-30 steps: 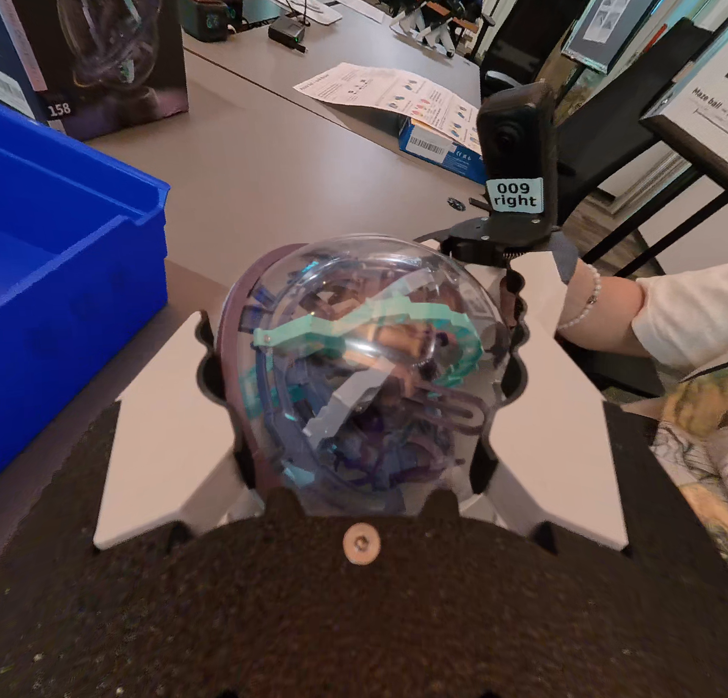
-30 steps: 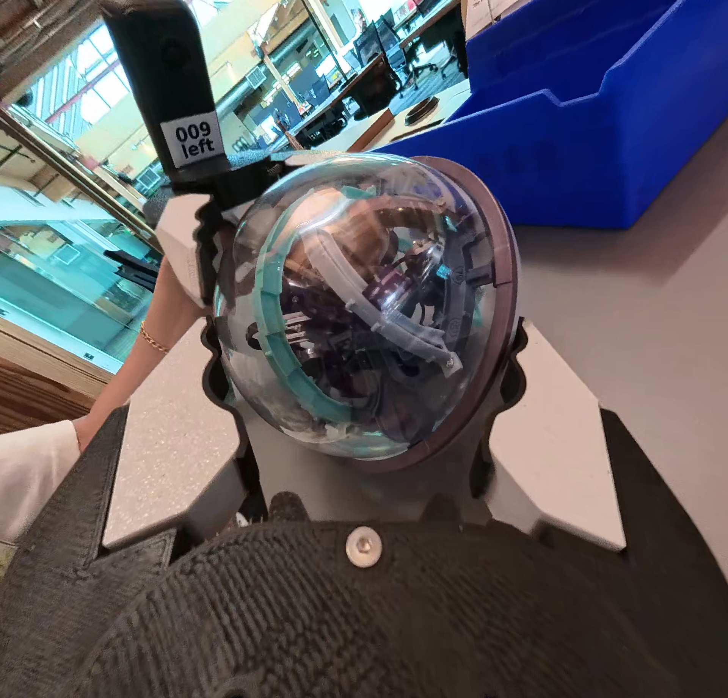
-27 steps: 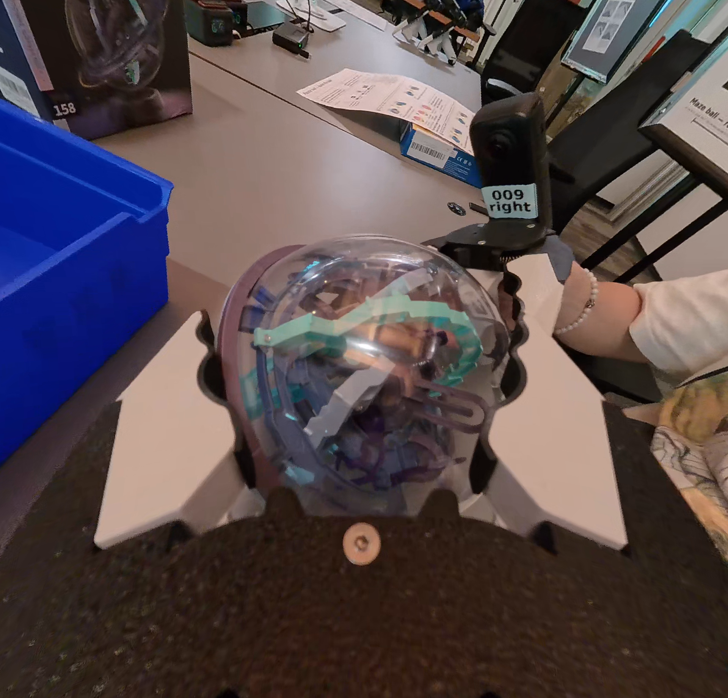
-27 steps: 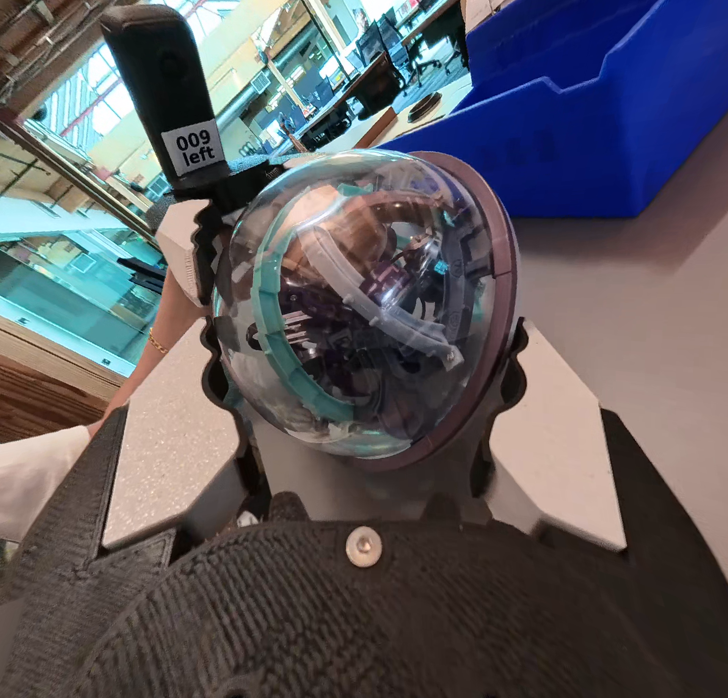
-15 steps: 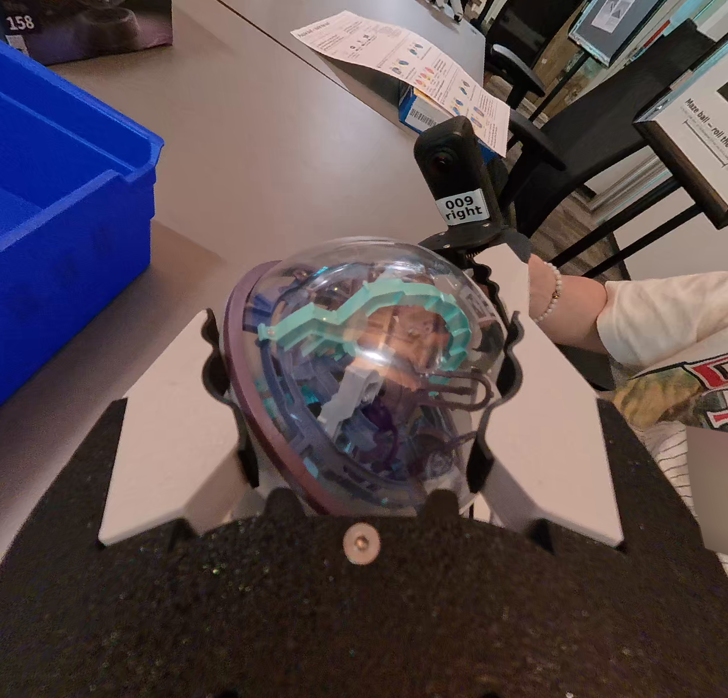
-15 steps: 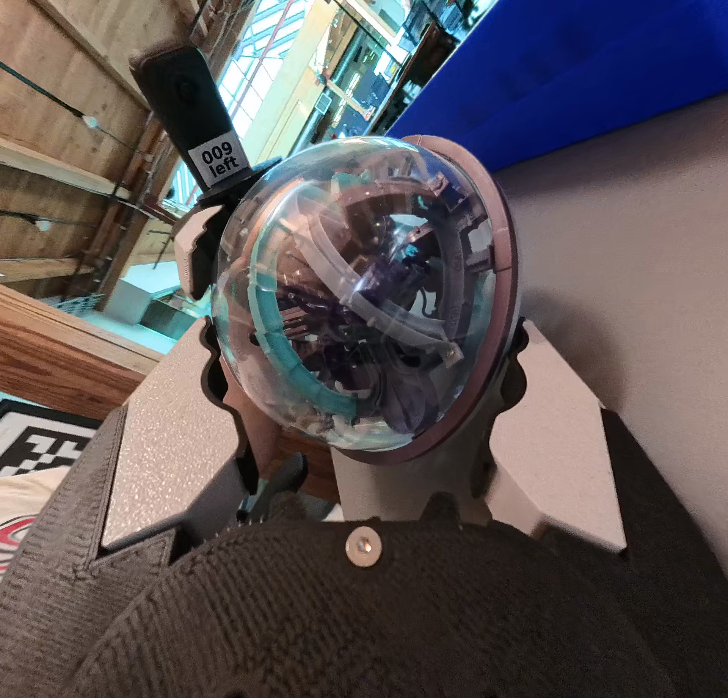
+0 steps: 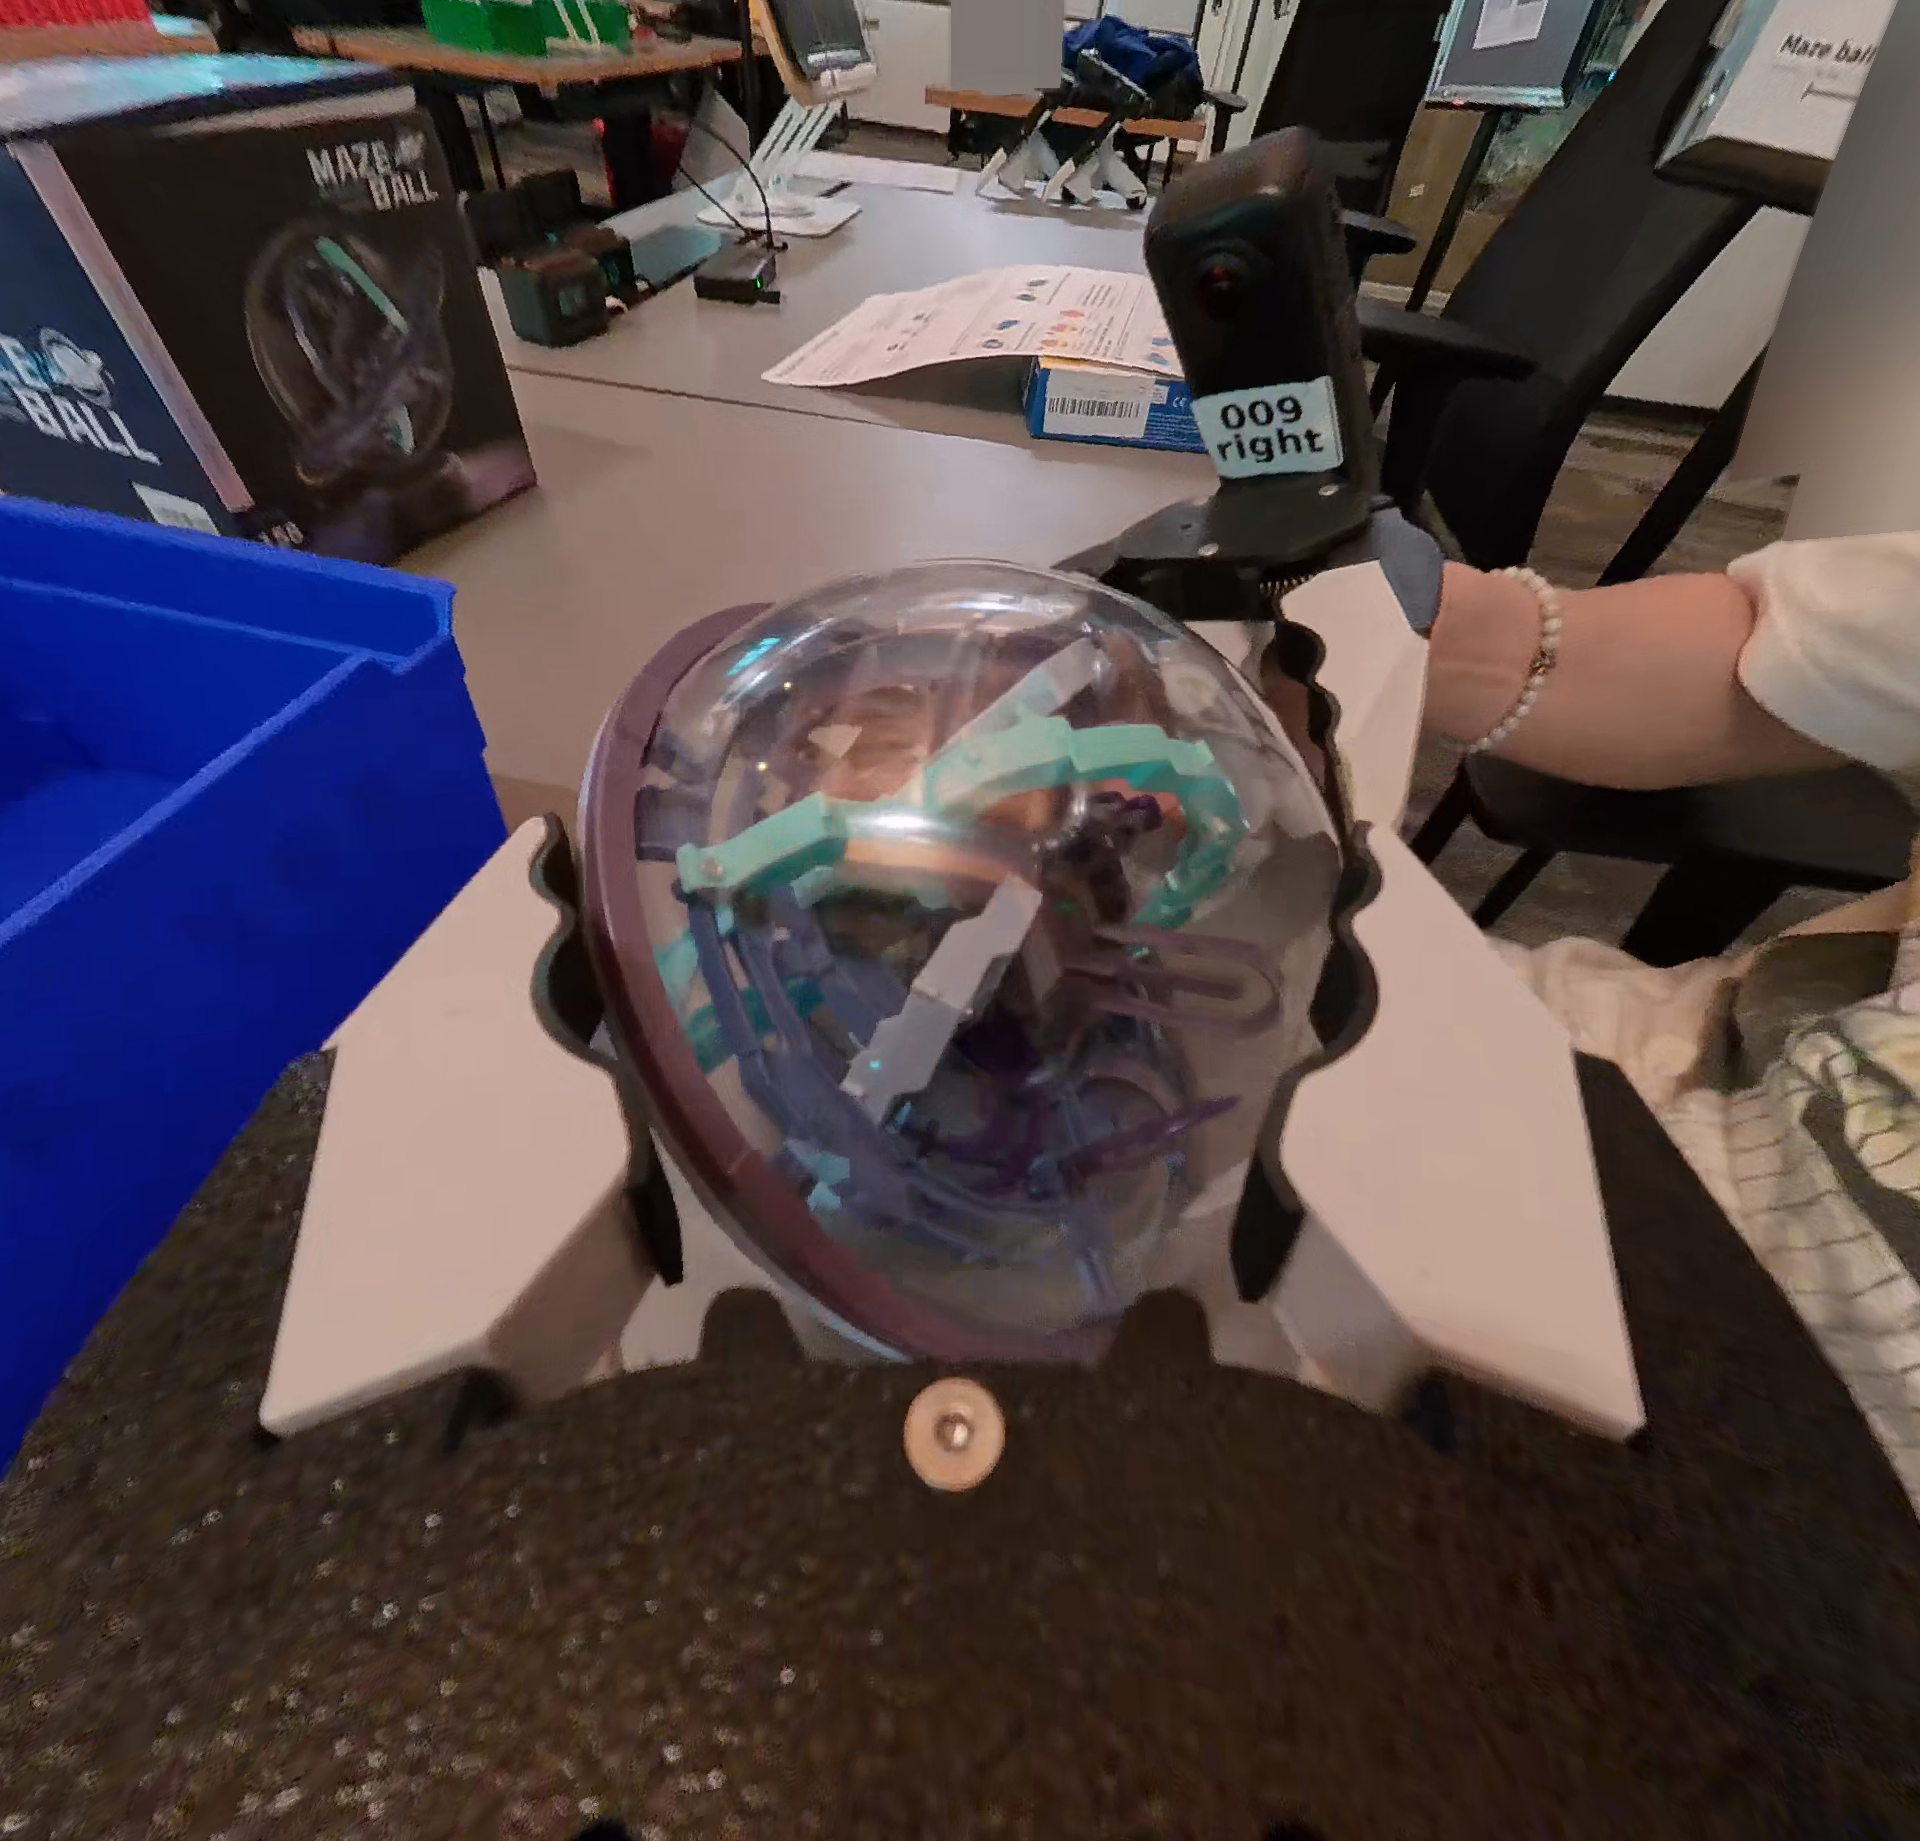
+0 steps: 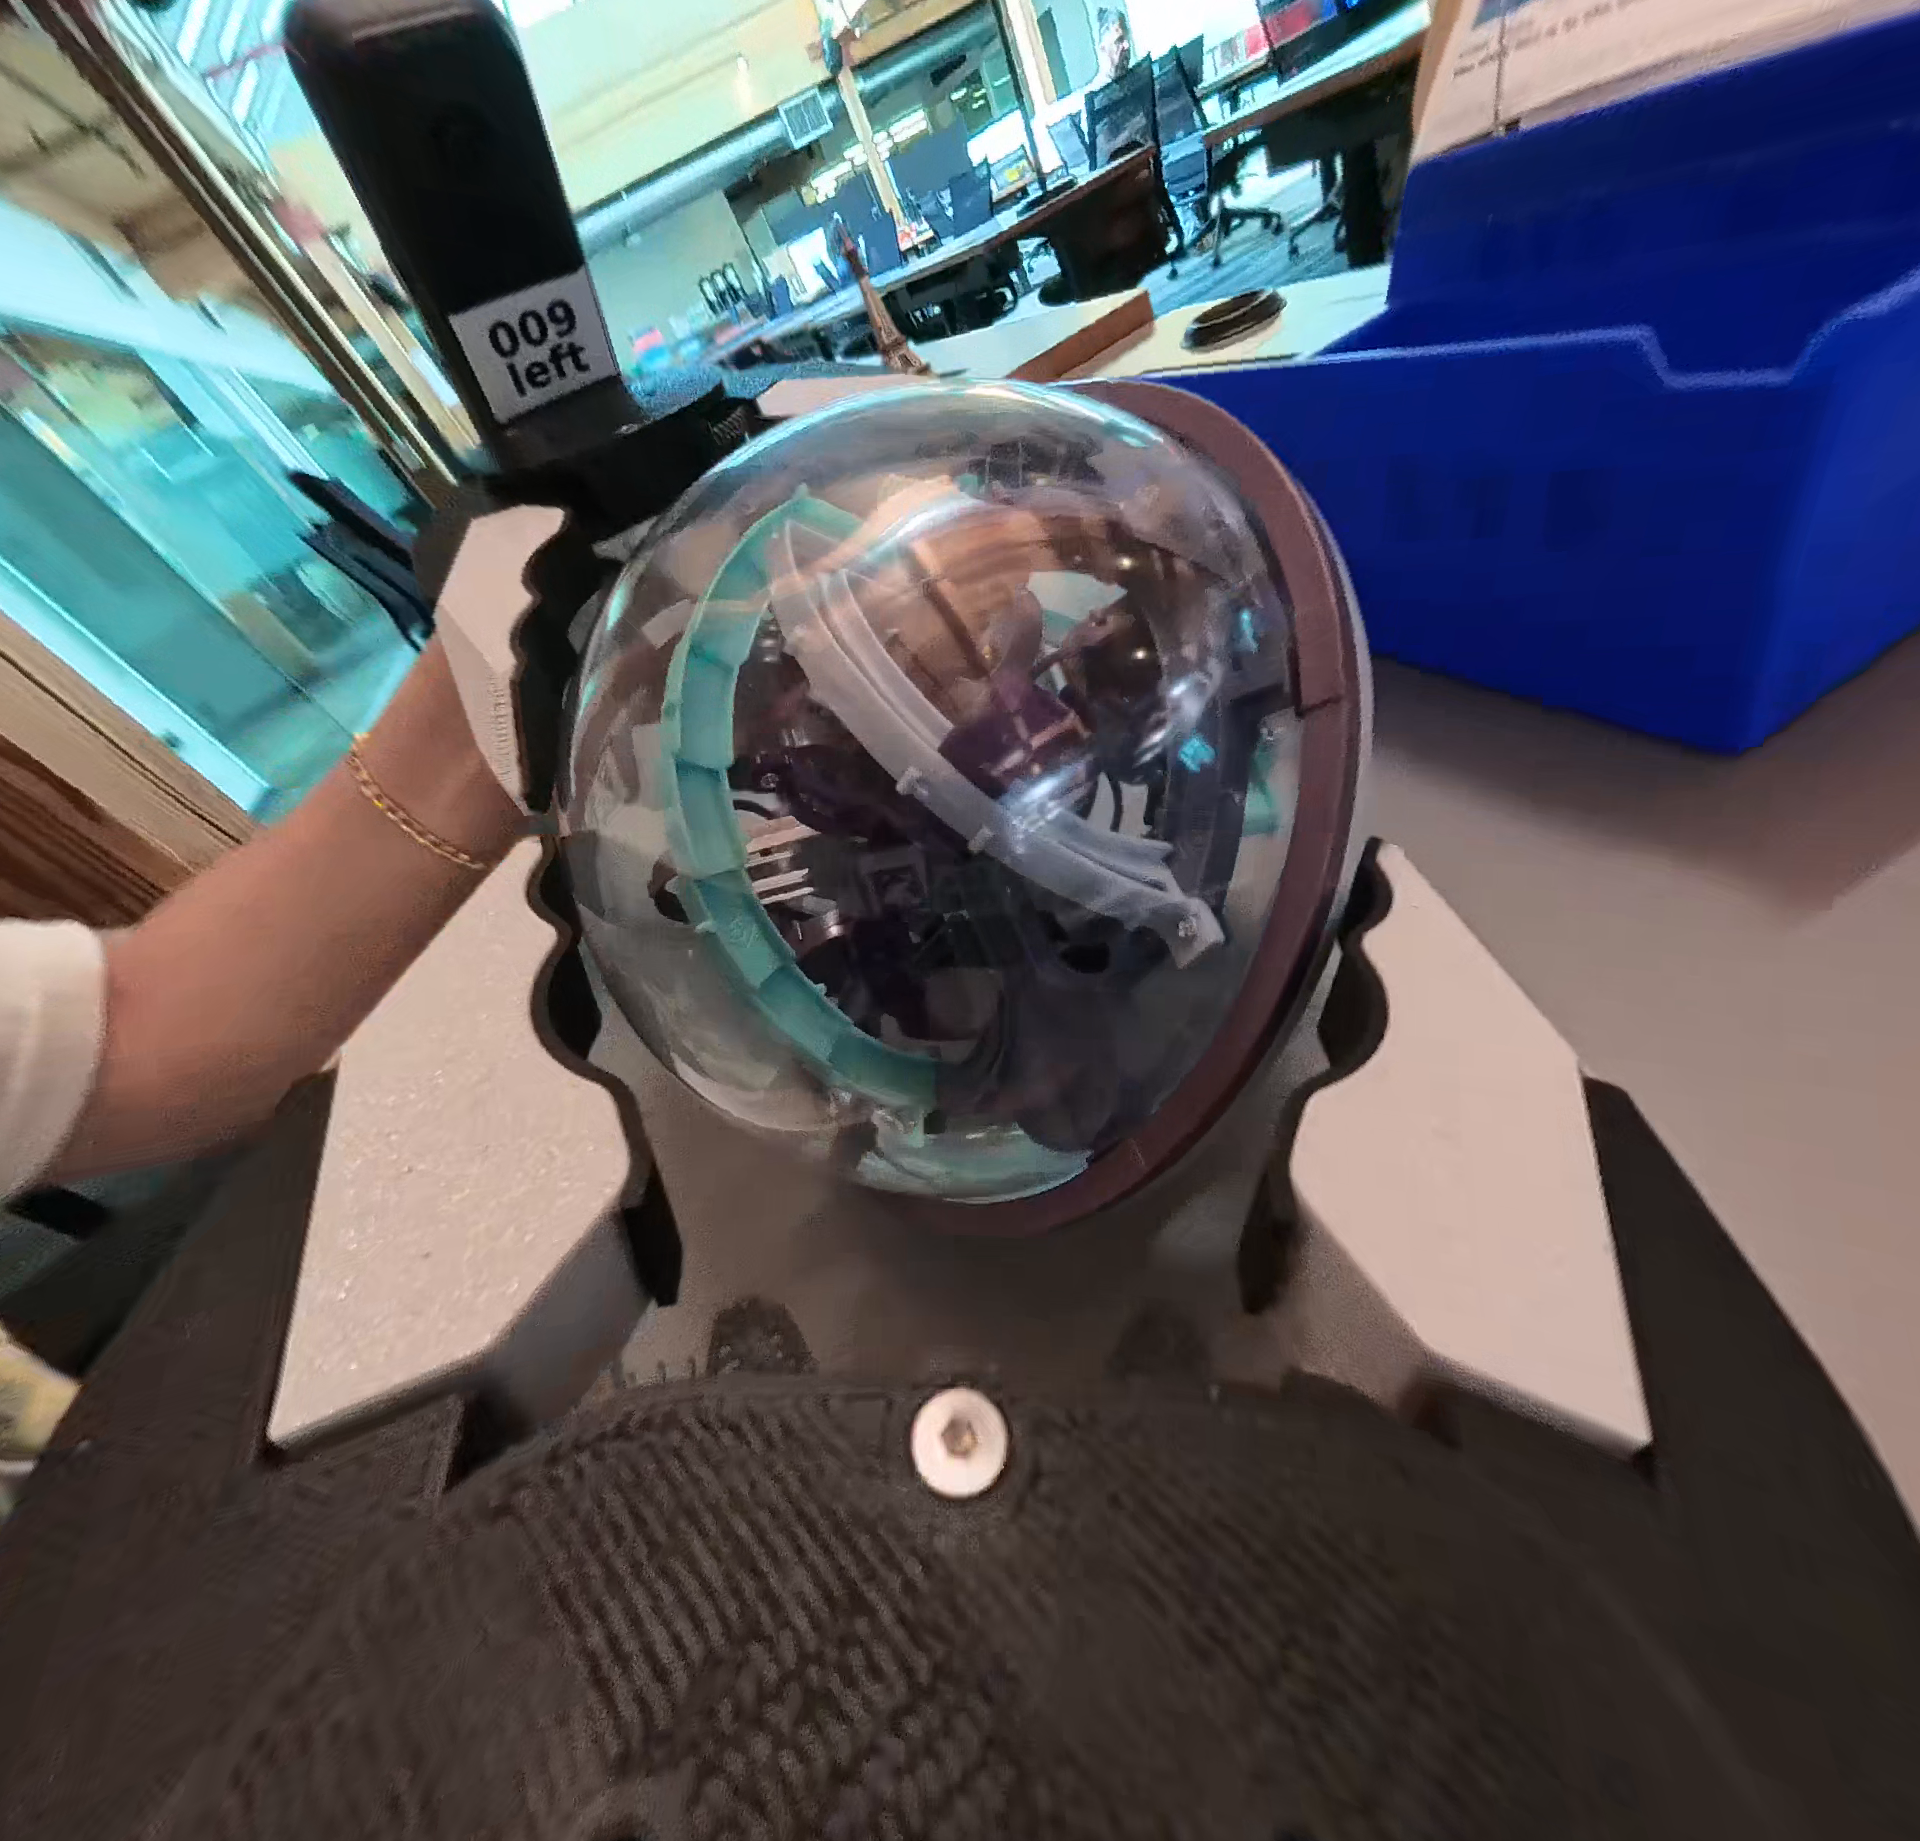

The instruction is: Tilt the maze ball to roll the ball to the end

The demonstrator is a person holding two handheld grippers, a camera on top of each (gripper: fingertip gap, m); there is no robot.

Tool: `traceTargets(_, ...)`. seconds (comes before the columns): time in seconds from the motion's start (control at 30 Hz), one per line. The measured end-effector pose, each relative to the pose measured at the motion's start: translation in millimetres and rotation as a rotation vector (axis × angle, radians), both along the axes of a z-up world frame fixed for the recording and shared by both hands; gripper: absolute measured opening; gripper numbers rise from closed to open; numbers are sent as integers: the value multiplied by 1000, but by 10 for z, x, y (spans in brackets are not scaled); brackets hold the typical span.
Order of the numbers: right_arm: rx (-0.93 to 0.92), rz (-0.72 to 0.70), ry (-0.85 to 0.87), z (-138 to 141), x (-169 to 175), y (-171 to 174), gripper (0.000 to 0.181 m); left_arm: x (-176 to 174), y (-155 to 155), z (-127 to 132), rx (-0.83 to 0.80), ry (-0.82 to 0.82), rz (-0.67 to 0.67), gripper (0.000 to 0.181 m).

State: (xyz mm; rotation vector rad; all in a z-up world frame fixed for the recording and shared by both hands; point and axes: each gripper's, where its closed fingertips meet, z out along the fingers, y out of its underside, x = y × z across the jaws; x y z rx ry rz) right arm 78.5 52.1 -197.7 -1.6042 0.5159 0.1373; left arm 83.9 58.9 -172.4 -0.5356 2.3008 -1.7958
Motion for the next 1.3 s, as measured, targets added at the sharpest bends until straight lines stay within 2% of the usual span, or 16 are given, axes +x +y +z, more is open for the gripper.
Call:
traceTargets(0.13,-100,-1,-198,-14,-105,53,141,-120,83,88,-54,-69,2,123)
traceTargets(0.23,-151,-28,-297,-26,-139,115,141,-168,115,171,-142,-56,30,126)
traceTargets(0.33,-152,-51,-366,15,-163,166,141,-171,165,6,-20,-129,78,134)
traceTargets(0.43,-179,-57,-452,40,-202,191,141,-214,203,-34,1,-131,94,135)
traceTargets(0.9,-128,-17,-600,87,-312,252,141,-394,280,45,-124,-120,86,142)
traceTargets(1.1,-163,-14,-727,119,-350,323,141,-312,350,-87,-25,-58,165,140)
traceTargets(1.3,-207,9,-802,67,-351,326,143,-305,350,-95,1,-13,197,140)
